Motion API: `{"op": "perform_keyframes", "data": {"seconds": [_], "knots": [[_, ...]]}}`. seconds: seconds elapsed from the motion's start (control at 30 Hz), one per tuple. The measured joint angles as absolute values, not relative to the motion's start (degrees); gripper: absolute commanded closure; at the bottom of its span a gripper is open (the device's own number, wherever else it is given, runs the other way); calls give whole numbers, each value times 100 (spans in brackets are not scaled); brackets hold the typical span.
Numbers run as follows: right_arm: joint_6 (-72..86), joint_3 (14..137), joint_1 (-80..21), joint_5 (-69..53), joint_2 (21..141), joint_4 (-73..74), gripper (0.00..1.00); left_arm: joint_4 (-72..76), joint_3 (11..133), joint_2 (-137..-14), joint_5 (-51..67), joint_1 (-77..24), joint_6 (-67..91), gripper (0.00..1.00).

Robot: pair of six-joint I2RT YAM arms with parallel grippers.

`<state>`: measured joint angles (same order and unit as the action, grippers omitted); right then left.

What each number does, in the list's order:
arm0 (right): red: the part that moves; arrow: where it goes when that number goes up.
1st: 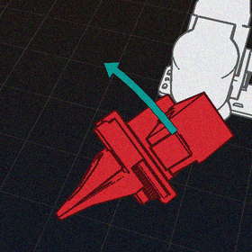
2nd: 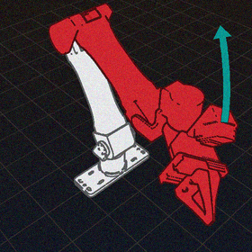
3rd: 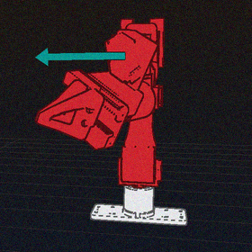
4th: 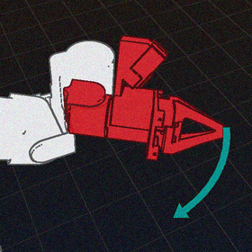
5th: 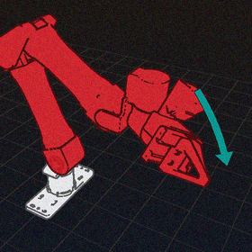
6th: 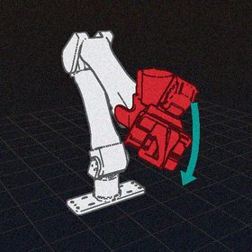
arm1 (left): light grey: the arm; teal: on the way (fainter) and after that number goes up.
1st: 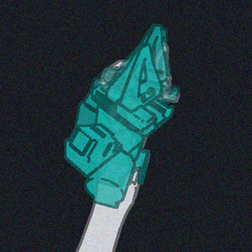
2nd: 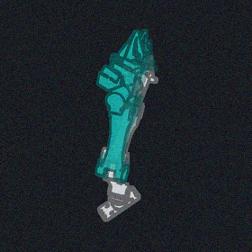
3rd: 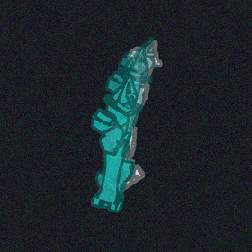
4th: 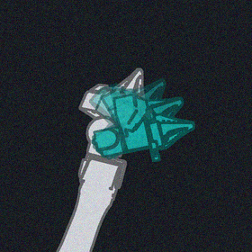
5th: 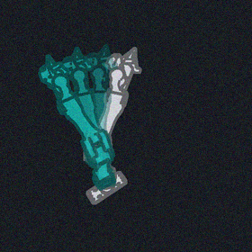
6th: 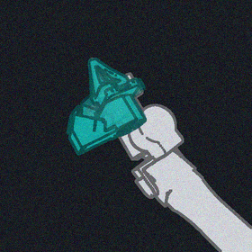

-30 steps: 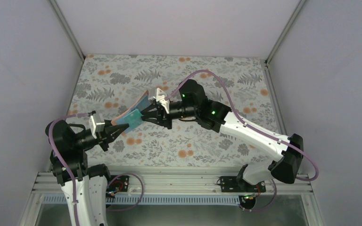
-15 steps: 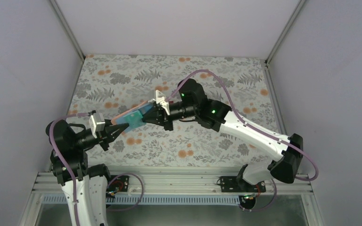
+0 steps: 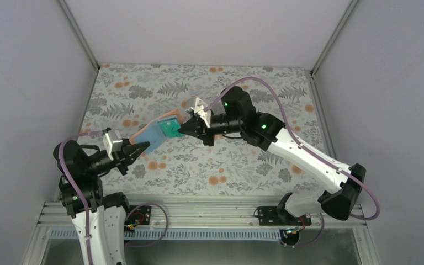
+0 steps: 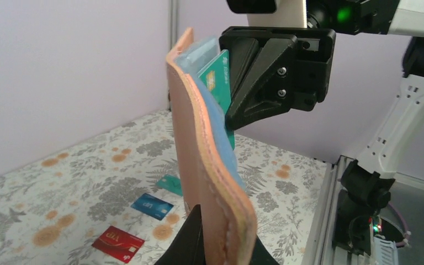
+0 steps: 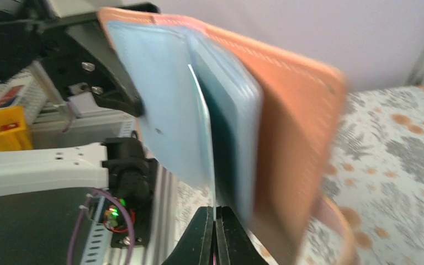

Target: Take the credit cards out of the card holder

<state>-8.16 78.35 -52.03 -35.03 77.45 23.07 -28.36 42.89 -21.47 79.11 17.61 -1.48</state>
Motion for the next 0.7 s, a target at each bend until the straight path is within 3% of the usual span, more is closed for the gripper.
{"op": "perform_keyframes", "data": {"seconds": [0.17,0.4,0.7], "knots": [[-718,8018,-4401,-2939,7762,2860,96,-2714,4187,-2139,7087,1761,233,98],[27,8687,-1820,-2206,9008,3763,96,-2585,3647,-2060,5551,1817,860,98],[-58,8565,-701,-2606,10910,4674,96,-2626,3553,-1946,5120,1815,989,98]]}}
